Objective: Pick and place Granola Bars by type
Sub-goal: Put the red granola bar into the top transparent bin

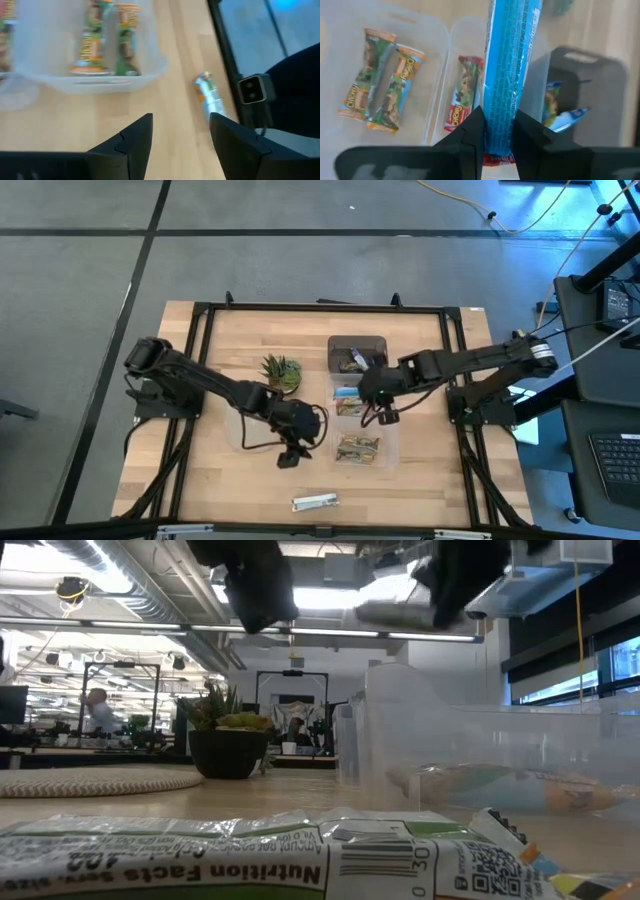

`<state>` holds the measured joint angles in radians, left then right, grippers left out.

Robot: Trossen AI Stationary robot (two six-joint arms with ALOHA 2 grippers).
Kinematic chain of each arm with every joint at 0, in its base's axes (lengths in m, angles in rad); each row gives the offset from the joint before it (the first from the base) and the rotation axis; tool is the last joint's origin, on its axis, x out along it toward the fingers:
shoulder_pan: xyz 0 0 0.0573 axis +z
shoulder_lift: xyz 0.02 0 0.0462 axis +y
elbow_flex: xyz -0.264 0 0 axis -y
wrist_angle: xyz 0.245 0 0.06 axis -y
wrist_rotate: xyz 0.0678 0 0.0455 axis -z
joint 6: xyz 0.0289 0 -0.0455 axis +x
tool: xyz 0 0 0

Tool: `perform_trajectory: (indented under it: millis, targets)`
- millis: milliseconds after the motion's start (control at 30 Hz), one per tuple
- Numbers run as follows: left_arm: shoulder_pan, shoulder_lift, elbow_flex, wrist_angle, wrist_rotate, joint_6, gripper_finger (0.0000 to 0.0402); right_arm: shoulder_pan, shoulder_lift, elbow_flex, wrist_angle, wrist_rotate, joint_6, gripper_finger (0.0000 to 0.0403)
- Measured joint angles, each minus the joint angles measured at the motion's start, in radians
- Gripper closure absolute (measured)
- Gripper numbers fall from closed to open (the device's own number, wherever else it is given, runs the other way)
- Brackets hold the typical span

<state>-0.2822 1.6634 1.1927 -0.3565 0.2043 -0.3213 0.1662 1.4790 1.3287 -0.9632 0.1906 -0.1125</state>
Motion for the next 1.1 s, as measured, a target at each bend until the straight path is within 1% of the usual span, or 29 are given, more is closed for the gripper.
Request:
perform_trajectory:
  millis: [100, 267, 333, 433, 600, 700, 800, 900, 967, 1100]
  targets:
    - [0.019, -0.012, 0.0, -0.049, -0.004, 0.008, 0.0213, -0.017, -0.033, -0.12, 0.081, -0.022, 0.018, 0.0322]
    - [0.045, -0.013, 0.0, -0.076, 0.013, 0.022, 0.0213, -0.044, -0.039, -0.282, 0.218, -0.03, 0.024, 0.0322]
    - [0.051, -0.013, 0.0, -0.078, 0.014, 0.028, 0.0213, -0.054, -0.039, -0.341, 0.289, -0.028, 0.021, 0.0322]
    - [0.058, -0.013, 0.0, -0.078, -0.011, 0.022, 0.0213, -0.066, -0.039, -0.401, 0.351, -0.028, 0.021, 0.0322]
    - [0.064, -0.013, 0.0, -0.028, -0.073, -0.02, 0.0213, -0.108, -0.039, -0.45, 0.371, -0.027, 0.035, 0.0322]
    - [0.058, -0.013, 0.001, -0.003, -0.139, -0.049, 0.0213, -0.127, -0.039, -0.458, 0.37, -0.026, 0.057, 0.0322]
    - [0.042, -0.013, 0.001, -0.005, -0.218, -0.106, 0.0213, -0.136, -0.039, -0.463, 0.37, -0.026, 0.05, 0.0322]
    - [0.017, -0.012, 0.001, -0.005, -0.274, -0.149, 0.0213, -0.138, -0.039, -0.464, 0.369, -0.025, 0.026, 0.0322]
    - [-0.001, -0.003, 0.002, -0.003, -0.294, -0.175, 0.0213, -0.138, -0.039, -0.464, 0.372, -0.026, 0.021, 0.0322]
    - [-0.051, 0.035, 0.002, 0.026, -0.303, -0.176, 0.0213, -0.137, -0.039, -0.464, 0.372, -0.028, 0.029, 0.0322]
